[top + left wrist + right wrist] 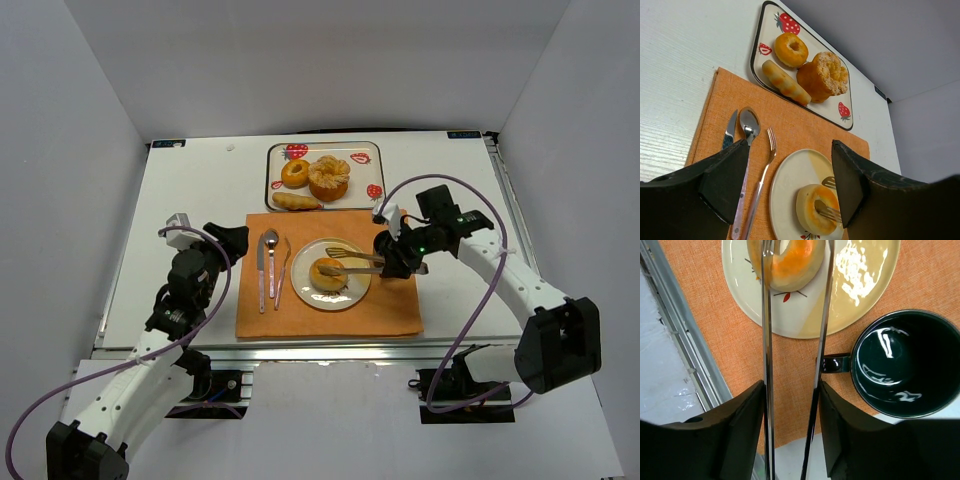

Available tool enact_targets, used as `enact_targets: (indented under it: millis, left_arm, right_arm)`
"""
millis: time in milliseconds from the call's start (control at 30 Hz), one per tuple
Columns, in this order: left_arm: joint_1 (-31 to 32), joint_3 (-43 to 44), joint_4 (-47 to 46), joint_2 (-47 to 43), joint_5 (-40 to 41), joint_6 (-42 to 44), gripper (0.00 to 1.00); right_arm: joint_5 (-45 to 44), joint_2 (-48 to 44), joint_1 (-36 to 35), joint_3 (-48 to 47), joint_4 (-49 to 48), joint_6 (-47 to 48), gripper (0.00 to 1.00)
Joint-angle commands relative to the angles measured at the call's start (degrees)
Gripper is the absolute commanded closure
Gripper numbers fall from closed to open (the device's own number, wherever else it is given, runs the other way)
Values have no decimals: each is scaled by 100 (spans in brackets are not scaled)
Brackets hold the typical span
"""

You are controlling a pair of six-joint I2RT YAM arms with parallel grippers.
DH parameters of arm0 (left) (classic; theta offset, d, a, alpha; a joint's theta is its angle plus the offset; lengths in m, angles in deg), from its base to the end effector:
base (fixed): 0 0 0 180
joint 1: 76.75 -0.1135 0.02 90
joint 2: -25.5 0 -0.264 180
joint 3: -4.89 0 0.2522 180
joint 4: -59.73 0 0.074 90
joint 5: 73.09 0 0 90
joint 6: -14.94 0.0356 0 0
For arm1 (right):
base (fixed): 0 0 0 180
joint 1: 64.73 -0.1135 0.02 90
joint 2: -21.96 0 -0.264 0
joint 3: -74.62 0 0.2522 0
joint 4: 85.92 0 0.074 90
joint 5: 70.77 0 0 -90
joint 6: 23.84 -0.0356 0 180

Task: Place the bread

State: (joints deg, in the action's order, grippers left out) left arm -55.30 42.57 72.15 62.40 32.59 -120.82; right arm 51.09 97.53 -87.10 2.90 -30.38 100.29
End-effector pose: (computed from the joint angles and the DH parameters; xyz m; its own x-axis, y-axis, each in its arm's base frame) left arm 0.1591 -0.0522 0.2536 -0.2067 -0.6599 -0.7224 -0.0608 0.7456 -0.6636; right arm 0.2323 0.1159 0.2625 -0.3380 -0.6544 -0.6764 -0.9199 0.3817 0.0904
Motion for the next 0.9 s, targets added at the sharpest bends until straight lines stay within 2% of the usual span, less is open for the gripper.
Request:
enact_targets:
  millis: [0, 200, 400, 500, 533, 633, 867]
  left_arm:
    - [-18, -28, 38, -113, 58, -12, 24]
    - [-18, -28, 29, -131, 58, -21, 24]
    - [-18, -19, 3, -131, 75, -3, 24]
    - [-18, -19, -41, -87, 40, -12, 24]
    - [-18, 7, -24, -78, 23, -3, 24]
    - [-18, 42, 64, -96, 14, 14, 26]
    - [-18, -45, 310, -456, 172, -38, 27]
  right_arm:
    - [251, -201, -4, -453, -21, 129, 49]
    - [321, -183, -4, -1042, -73, 76, 50]
    - [216, 264, -74, -1700, -389, -204, 58]
    - [-441, 808, -433, -2278, -881, -442, 69]
    - [-913, 1202, -678, -2491, -1013, -460, 75]
    - [-1662, 2124, -1031, -3510, -1049, -372, 81]
    - [-2780, 3815, -1393, -5471, -724, 629, 70]
